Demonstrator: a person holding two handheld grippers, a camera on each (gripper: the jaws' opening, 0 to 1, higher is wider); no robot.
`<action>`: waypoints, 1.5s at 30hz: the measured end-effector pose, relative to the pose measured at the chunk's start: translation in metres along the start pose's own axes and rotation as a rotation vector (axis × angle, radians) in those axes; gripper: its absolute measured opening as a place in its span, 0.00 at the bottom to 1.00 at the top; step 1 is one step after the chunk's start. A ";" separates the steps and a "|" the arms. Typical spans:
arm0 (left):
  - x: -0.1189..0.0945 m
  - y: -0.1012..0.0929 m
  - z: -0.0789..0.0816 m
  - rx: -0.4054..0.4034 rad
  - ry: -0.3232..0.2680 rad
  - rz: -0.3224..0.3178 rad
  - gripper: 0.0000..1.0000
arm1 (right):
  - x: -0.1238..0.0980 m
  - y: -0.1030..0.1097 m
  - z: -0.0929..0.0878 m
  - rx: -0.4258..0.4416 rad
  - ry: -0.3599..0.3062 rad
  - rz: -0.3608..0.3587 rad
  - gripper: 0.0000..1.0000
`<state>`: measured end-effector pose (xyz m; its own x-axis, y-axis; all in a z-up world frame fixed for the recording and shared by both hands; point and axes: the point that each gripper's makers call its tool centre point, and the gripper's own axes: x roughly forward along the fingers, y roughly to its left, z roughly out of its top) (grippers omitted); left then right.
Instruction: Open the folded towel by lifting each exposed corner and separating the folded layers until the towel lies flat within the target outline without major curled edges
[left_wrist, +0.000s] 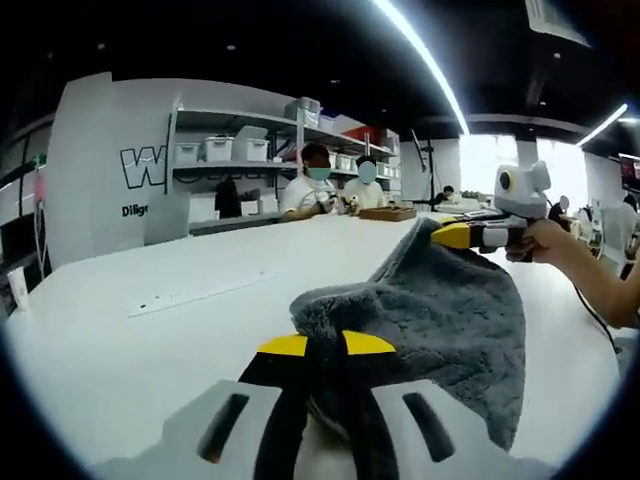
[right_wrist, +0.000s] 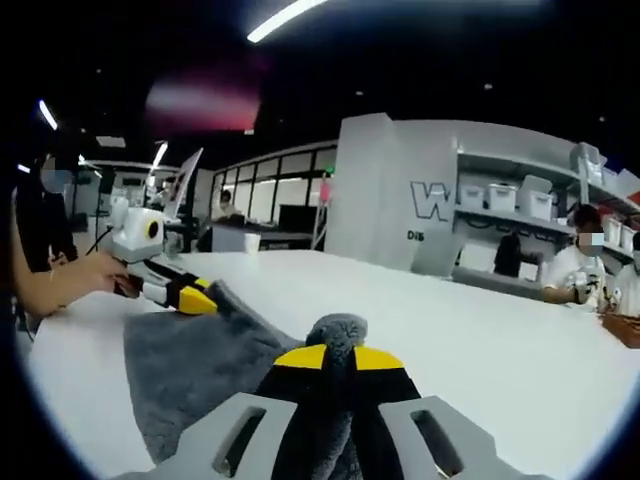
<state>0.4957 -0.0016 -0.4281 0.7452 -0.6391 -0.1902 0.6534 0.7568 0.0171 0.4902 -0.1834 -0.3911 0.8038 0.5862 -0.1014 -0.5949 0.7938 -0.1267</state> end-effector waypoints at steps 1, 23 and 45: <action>-0.002 -0.001 0.002 0.005 0.000 -0.001 0.09 | -0.002 0.001 0.002 0.004 -0.008 0.003 0.01; -0.041 -0.036 0.024 -0.002 -0.090 -0.027 0.08 | -0.055 0.039 0.037 -0.076 -0.185 0.140 0.01; -0.087 -0.079 0.020 -0.019 -0.122 -0.097 0.07 | -0.113 0.089 0.040 -0.113 -0.228 0.269 0.01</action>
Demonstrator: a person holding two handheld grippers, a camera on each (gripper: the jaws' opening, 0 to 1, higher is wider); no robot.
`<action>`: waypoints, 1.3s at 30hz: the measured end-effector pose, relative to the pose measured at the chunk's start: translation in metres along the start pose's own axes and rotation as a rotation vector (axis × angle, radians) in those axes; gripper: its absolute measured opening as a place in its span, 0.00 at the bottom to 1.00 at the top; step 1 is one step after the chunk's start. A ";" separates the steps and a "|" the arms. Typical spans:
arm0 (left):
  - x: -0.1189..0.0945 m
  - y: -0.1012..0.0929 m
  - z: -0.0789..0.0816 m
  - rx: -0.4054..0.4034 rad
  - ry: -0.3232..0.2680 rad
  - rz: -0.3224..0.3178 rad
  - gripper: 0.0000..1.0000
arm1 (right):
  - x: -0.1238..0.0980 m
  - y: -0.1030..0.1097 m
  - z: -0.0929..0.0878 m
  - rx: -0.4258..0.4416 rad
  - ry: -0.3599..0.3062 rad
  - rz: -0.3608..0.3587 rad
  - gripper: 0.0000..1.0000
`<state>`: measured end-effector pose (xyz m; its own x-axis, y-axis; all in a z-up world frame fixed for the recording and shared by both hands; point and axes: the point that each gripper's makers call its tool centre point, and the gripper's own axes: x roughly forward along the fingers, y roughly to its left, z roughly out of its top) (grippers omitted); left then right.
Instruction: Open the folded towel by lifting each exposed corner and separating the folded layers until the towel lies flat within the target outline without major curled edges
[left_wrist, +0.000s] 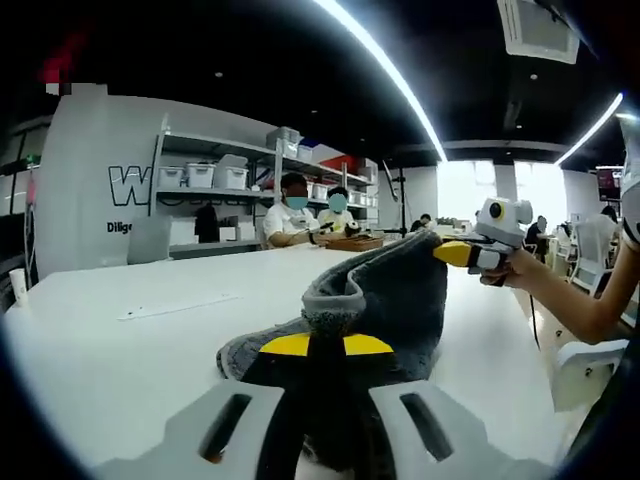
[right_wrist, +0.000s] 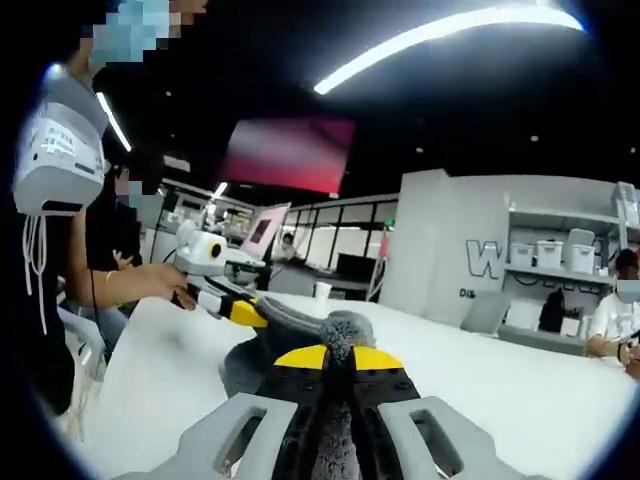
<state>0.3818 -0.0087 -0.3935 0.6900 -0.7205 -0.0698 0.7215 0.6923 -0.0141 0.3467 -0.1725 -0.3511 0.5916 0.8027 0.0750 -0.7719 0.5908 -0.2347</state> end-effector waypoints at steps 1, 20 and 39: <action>-0.001 -0.001 0.000 0.000 0.001 -0.001 0.07 | -0.001 0.002 0.001 -0.002 -0.004 0.006 0.01; -0.040 -0.046 0.001 -0.008 -0.008 -0.063 0.07 | -0.040 0.052 -0.004 -0.013 -0.007 0.111 0.01; -0.070 -0.082 -0.020 -0.003 0.059 -0.137 0.07 | -0.067 0.073 -0.022 0.015 0.071 0.099 0.02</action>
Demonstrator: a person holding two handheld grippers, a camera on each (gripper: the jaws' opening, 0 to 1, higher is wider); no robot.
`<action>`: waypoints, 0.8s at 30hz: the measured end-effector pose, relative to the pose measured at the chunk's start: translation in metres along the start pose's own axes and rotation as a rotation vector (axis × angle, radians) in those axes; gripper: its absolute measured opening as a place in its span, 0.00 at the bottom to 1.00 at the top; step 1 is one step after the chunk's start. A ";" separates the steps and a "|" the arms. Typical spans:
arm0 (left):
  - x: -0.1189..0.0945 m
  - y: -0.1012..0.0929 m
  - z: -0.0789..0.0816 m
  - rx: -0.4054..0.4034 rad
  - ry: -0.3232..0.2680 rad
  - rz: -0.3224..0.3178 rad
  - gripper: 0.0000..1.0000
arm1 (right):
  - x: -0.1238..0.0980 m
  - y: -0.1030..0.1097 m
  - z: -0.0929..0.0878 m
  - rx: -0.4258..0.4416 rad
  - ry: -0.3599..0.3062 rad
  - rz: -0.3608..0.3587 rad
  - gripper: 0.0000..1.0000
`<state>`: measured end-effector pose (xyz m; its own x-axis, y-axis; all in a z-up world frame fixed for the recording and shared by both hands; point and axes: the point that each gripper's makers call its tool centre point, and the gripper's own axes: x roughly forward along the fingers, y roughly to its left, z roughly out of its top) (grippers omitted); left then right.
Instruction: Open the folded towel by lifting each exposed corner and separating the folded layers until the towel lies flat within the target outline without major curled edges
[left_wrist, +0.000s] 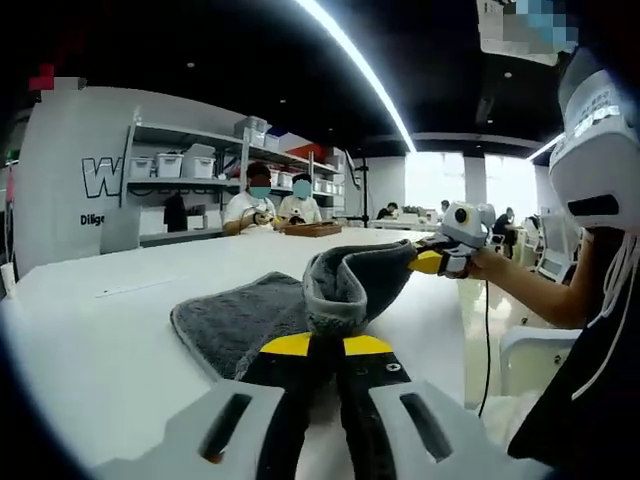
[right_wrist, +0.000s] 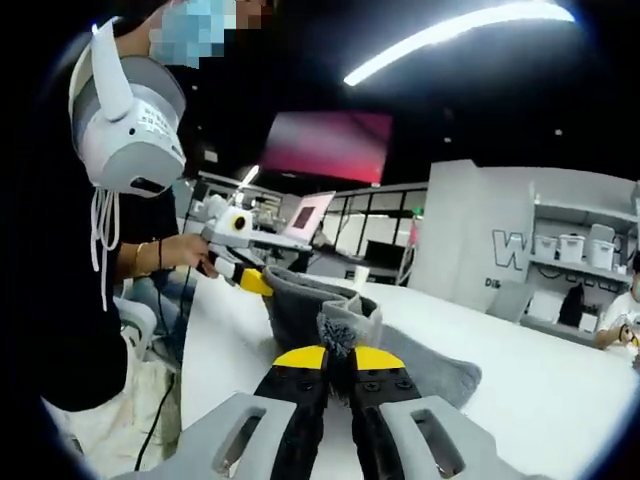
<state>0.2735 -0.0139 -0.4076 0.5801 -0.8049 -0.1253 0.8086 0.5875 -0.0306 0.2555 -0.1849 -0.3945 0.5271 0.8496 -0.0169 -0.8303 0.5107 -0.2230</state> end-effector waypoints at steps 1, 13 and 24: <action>-0.001 -0.003 -0.003 -0.006 0.006 -0.005 0.07 | -0.001 0.002 -0.002 0.005 0.004 0.001 0.02; -0.010 -0.017 -0.027 0.007 0.090 -0.045 0.07 | -0.018 0.010 -0.023 0.065 0.041 -0.037 0.02; -0.017 -0.023 -0.051 -0.033 0.141 -0.035 0.07 | -0.027 0.014 -0.040 0.116 0.059 -0.072 0.03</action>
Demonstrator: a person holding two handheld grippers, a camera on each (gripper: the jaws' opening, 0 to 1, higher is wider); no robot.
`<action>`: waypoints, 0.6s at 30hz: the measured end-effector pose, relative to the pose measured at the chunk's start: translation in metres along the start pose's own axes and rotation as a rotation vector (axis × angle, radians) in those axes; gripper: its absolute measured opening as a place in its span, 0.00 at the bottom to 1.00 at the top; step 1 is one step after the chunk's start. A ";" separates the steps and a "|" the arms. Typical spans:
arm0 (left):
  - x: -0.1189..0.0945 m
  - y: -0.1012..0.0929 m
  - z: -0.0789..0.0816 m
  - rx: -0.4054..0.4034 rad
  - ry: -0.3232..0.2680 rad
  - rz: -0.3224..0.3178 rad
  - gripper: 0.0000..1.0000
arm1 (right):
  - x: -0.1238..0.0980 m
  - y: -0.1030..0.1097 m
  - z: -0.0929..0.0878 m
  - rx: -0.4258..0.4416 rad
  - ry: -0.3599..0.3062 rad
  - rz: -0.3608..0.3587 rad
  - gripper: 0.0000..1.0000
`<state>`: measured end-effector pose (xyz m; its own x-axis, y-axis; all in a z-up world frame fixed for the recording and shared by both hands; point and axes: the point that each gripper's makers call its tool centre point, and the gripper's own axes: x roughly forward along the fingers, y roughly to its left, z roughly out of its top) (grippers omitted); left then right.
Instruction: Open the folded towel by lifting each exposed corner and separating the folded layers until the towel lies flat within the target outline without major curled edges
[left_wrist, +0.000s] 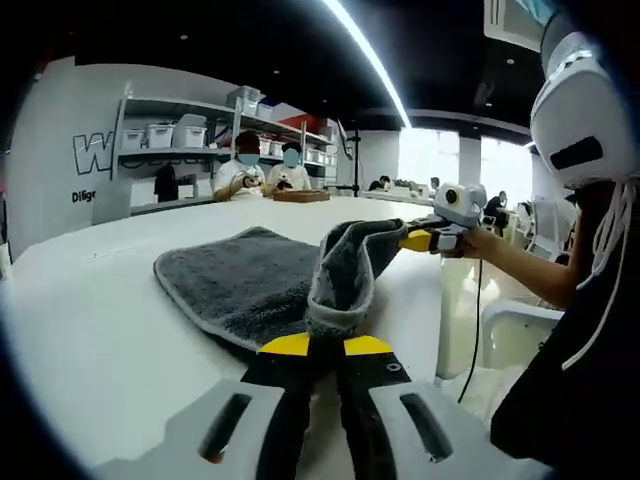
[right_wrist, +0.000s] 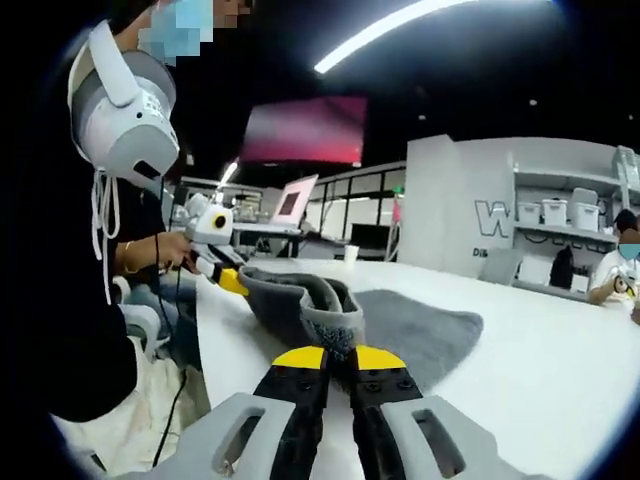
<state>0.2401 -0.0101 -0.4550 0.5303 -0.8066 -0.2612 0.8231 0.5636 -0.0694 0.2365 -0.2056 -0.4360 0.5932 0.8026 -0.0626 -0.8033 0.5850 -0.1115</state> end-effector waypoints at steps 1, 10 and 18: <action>-0.001 -0.001 -0.002 -0.004 0.005 0.001 0.07 | -0.001 0.001 -0.002 0.007 0.005 -0.002 0.03; -0.001 -0.004 -0.010 -0.036 0.016 0.003 0.07 | -0.002 0.002 -0.006 0.032 -0.007 -0.014 0.02; -0.001 -0.005 -0.020 -0.064 0.034 0.002 0.07 | -0.005 0.003 -0.013 0.061 0.001 -0.028 0.03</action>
<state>0.2315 -0.0084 -0.4740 0.5235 -0.7998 -0.2937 0.8071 0.5760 -0.1299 0.2316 -0.2099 -0.4484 0.6158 0.7856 -0.0612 -0.7879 0.6135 -0.0523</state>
